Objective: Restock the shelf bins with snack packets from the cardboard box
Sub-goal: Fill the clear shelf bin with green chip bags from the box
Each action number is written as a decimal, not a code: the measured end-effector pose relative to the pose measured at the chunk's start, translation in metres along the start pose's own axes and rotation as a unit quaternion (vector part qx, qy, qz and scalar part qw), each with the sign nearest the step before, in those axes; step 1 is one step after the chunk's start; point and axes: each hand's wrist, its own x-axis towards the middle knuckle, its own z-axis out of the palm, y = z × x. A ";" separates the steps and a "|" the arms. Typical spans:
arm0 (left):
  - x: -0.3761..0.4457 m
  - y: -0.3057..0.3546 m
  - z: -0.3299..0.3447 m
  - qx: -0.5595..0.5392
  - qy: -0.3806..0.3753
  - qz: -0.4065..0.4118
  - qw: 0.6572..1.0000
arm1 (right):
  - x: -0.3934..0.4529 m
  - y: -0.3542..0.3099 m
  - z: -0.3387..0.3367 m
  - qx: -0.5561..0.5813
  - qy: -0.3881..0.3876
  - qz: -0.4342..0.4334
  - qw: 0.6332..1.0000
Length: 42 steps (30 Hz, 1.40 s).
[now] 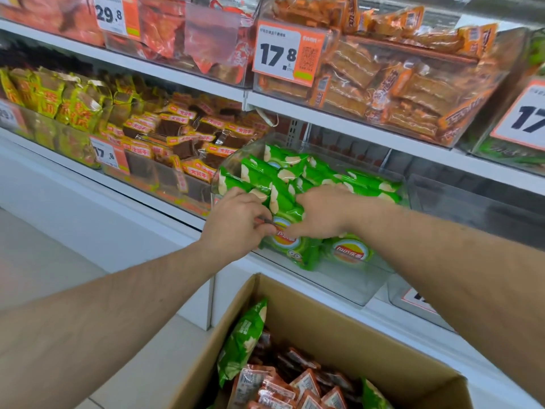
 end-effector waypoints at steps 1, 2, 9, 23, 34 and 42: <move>0.000 0.000 0.000 0.000 -0.001 0.000 1.000 | 0.001 0.004 -0.011 0.018 -0.011 0.001 1.000; 0.000 -0.001 0.000 0.000 -0.002 -0.001 1.000 | 0.002 0.007 -0.020 0.038 -0.004 -0.002 0.999; -0.003 0.002 0.001 -0.001 0.038 0.006 0.999 | 0.013 -0.005 -0.011 -0.039 0.067 -0.044 0.996; -0.062 0.028 0.004 -0.113 -0.029 0.107 0.987 | -0.054 -0.030 0.064 0.128 0.430 -0.031 0.893; -0.100 0.014 0.002 -0.196 -0.233 -0.162 0.939 | -0.060 -0.138 0.227 0.546 -0.012 0.188 0.817; -0.100 0.019 -0.014 -0.209 -0.293 -0.221 0.906 | -0.079 -0.114 0.228 0.433 0.109 0.205 0.871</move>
